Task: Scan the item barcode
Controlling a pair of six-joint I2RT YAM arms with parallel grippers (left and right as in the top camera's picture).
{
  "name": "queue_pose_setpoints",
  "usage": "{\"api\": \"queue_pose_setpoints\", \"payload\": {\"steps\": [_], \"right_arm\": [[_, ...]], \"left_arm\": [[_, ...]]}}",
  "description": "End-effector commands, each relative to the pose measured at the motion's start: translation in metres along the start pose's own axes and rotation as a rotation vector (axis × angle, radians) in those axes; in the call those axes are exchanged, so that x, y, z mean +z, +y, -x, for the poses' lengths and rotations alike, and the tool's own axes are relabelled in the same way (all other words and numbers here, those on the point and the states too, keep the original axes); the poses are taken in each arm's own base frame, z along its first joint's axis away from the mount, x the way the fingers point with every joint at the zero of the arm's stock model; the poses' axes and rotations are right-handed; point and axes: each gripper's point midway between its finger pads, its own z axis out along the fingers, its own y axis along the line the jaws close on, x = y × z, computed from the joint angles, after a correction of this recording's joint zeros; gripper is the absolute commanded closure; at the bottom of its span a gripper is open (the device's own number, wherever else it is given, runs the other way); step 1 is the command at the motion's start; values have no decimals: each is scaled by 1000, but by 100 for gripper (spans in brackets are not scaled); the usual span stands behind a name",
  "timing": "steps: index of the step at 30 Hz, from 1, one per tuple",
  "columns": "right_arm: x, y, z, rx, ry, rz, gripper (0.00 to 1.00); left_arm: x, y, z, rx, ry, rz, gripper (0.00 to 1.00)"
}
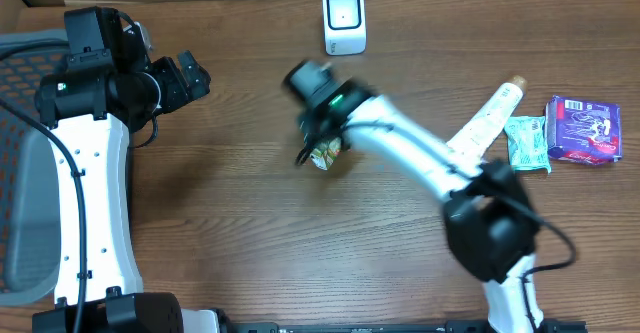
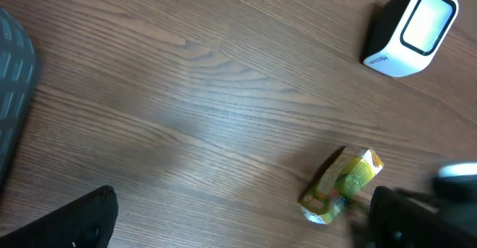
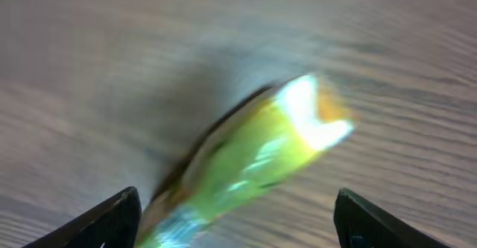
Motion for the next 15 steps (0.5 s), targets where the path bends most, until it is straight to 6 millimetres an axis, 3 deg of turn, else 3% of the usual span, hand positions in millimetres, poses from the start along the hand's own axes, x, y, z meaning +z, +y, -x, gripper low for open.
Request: {"api": "queue_pose_setpoints", "payload": {"steps": [1, 7, 15], "right_arm": [[-48, -12, 30, 228, -14, 264, 16], [-40, -44, 22, 397, 122, 531, 16], [-2, -63, -13, 460, 198, 513, 16]], "left_arm": [[1, -4, 1, -4, 2, -13, 0], [1, -4, 1, -4, 2, -13, 0], [1, -4, 1, -4, 2, -13, 0]]}}
